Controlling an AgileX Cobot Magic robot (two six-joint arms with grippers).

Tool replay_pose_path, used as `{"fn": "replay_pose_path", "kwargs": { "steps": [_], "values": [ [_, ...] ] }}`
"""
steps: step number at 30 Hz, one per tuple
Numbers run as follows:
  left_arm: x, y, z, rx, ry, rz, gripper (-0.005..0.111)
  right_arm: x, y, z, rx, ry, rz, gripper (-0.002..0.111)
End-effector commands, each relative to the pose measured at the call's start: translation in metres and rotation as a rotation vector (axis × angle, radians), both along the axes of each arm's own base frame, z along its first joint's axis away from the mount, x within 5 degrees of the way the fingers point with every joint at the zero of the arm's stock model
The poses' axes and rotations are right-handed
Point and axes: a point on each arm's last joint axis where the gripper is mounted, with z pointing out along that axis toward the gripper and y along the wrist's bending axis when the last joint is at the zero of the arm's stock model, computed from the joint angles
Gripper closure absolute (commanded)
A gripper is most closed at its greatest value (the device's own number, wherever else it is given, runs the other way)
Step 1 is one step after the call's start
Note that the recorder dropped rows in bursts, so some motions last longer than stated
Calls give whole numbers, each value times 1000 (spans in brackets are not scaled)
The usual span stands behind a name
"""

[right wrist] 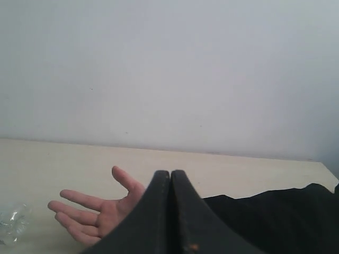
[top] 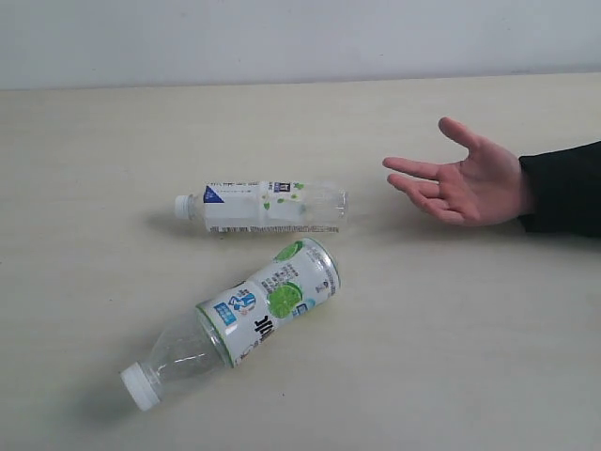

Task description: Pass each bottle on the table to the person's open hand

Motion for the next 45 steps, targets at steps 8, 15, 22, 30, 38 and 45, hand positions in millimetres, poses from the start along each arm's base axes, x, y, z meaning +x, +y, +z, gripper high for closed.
{"fn": "replay_pose_path", "kwargs": {
  "steps": [8,15,22,30,38,45],
  "values": [
    [0,0,0,-7,-5,3,107,-1,1,1,8,-20,6,108],
    [0,0,0,-7,-5,3,107,2,1,-5,6,-6,9,108],
    [0,0,0,-7,-5,3,107,10,2,-40,-2,91,15,108],
    [0,0,0,-7,-5,3,107,10,0,-52,2,170,-8,108],
    [0,1,-1,95,-7,2,107,10,0,-52,7,170,-7,108],
    [0,1,-1,197,-9,-3,107,10,0,-52,7,170,-7,108]
  ]
}}
